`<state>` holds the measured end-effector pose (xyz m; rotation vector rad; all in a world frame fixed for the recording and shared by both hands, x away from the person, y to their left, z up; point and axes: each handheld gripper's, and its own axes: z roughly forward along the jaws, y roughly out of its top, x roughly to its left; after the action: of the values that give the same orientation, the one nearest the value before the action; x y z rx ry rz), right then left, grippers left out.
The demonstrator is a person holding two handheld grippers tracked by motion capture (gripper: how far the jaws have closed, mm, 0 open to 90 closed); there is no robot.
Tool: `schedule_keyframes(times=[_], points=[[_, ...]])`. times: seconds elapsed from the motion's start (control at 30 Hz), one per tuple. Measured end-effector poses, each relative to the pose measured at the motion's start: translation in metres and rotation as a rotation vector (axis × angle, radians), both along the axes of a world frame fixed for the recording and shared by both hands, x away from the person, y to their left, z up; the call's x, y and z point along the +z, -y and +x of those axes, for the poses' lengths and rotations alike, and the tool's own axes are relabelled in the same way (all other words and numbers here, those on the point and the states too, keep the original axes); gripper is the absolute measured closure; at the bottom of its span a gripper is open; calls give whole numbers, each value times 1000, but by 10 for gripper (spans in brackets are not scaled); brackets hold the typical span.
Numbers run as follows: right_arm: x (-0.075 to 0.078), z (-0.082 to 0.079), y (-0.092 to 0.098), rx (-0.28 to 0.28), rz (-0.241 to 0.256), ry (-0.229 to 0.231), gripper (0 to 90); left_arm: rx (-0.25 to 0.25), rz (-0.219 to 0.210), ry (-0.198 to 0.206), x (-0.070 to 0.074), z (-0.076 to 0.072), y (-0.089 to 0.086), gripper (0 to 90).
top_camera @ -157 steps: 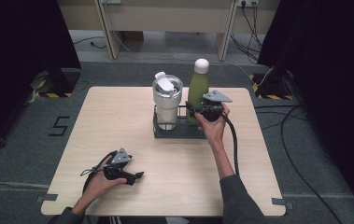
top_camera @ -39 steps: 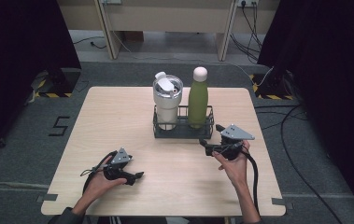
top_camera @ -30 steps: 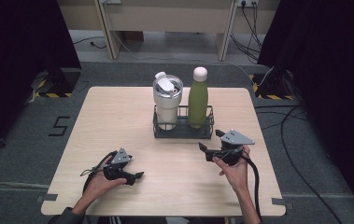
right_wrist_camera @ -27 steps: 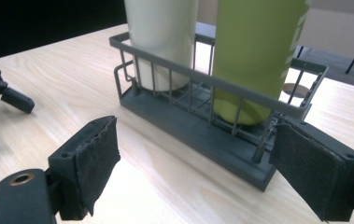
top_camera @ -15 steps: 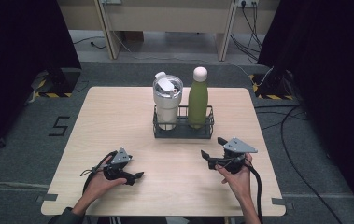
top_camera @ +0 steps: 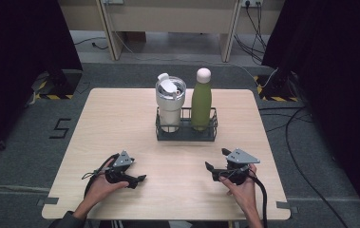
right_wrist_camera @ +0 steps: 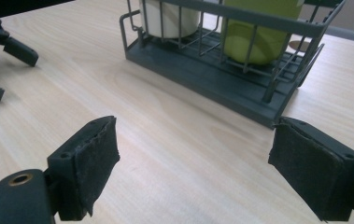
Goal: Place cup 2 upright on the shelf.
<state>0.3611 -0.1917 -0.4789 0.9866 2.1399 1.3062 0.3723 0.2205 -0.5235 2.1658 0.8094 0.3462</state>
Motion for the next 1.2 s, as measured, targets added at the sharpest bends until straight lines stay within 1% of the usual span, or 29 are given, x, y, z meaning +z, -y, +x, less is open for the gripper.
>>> schedule_keyframes(times=[0.07, 0.2, 0.37, 0.4, 0.5, 0.57, 0.63, 0.9, 0.93, 0.97, 1.03, 1.1, 1.17, 1.2], points=[[-2, -2, 0, 6, -3, -10, 151, 0, 0, 0, 0, 0, 0, 135], [-6, -6, -1, 10, -27, -15, 151, 0, 0, 0, 0, 0, 0, 136], [-9, -9, -2, 20, -31, -30, 151, 0, 0, 0, 0, 0, 0, 136], [-11, -11, -2, 22, -34, -40, 151, 0, 0, 0, 0, 0, 0, 136], [-14, -14, -2, 20, -39, -51, 151, 0, 0, 0, 0, 0, 0, 136], [-15, -15, -2, 22, -40, -47, 151, 0, 0, -1, 0, 0, 0, 135], [-17, -18, -1, 23, -41, -55, 151, -1, 0, -1, 0, 0, 0, 135], [-23, -21, 0, 21, -41, -80, 151, 0, 0, 0, 0, 0, 0, 136], [-24, -21, 0, 18, -54, -84, 152, 0, 0, 0, 0, 0, 0, 136], [-24, -21, 0, 18, -54, -84, 152, 0, 0, 0, 0, 0, 0, 136], [-24, -23, 0, 19, -56, -100, 151, -1, 0, -1, 0, 0, 0, 135], [-25, -23, 0, 21, -64, -103, 151, 0, 0, 0, 0, 0, 0, 136], [-27, -24, 0, 16, -71, -127, 152, 0, 0, 0, 0, 0, 0, 136], [-28, -24, 1, 15, -79, -130, 152, 0, 0, 0, 0, 0, 0, 136]])
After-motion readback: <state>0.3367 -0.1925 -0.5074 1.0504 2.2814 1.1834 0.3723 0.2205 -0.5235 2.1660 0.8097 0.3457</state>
